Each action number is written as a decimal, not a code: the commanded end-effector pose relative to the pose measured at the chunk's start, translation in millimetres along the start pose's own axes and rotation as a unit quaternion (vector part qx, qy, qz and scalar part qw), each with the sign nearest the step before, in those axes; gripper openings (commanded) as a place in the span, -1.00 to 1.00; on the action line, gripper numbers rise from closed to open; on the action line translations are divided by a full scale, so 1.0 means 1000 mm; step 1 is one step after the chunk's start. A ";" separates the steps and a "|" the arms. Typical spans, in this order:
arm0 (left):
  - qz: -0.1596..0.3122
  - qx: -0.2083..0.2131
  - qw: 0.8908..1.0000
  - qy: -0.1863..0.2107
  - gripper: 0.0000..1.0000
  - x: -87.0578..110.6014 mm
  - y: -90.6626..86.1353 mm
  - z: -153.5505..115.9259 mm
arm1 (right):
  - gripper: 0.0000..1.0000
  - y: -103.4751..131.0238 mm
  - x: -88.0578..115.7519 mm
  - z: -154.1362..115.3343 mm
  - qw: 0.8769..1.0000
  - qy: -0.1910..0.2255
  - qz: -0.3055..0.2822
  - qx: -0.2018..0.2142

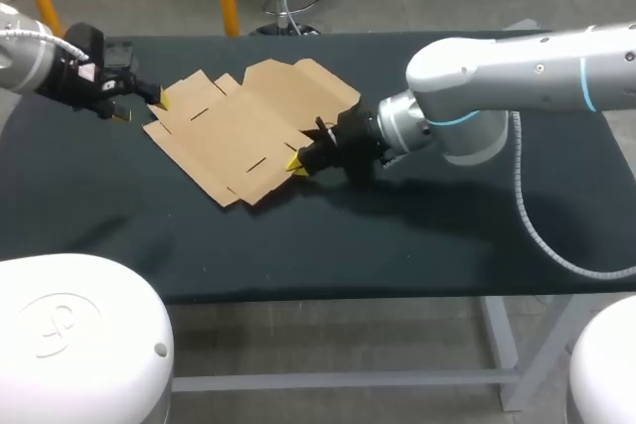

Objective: Assemble the packaging by folding the flat box into shape, placing the metal phone stand inside, and closing the box properly

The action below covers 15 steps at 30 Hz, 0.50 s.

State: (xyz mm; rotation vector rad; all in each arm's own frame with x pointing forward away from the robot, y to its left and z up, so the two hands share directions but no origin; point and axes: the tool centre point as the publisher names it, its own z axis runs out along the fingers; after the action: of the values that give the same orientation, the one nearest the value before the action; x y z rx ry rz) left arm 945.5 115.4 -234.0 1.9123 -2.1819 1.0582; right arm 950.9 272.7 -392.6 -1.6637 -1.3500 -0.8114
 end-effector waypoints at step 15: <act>0.005 -0.006 1.000 0.007 1.00 0.011 -0.004 0.016 | -1.00 -0.014 -0.024 -0.075 0.996 -0.044 0.006 0.073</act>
State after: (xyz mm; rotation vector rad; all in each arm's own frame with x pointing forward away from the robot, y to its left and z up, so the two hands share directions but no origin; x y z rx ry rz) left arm 950.4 99.7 -237.7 1.8842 -2.1866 1.0570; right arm 932.1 208.0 -383.1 -1.6107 -1.4231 -0.6411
